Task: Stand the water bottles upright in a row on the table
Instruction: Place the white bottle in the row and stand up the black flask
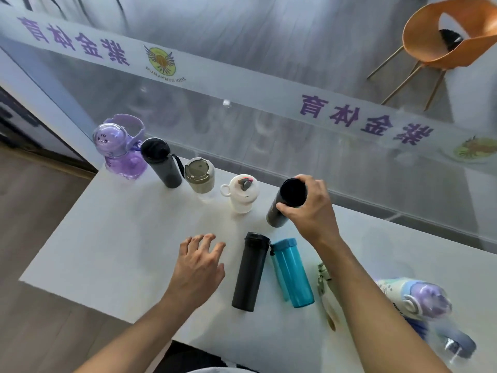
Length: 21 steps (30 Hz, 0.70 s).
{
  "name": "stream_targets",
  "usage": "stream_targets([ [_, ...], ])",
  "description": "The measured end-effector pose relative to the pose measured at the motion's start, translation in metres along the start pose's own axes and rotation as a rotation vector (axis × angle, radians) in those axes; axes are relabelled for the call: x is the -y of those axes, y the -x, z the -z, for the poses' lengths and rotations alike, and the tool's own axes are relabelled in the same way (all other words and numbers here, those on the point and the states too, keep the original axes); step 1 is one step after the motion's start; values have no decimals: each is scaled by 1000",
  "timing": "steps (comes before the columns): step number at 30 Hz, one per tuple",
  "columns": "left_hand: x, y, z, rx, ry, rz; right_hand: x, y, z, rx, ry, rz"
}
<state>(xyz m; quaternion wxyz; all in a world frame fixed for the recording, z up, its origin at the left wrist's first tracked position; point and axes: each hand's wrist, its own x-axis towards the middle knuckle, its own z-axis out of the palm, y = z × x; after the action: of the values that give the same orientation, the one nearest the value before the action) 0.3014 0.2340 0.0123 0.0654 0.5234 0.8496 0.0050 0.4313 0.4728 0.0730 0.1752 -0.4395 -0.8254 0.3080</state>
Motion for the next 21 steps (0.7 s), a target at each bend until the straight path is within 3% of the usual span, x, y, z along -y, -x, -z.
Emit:
stream_targets([
  [7, -23, 9, 0, -12, 38, 83, -16, -20, -7, 41, 19, 19],
  [21, -34, 4, -16, 48, 90, 47, -18, -24, -10, 38, 93, -26],
])
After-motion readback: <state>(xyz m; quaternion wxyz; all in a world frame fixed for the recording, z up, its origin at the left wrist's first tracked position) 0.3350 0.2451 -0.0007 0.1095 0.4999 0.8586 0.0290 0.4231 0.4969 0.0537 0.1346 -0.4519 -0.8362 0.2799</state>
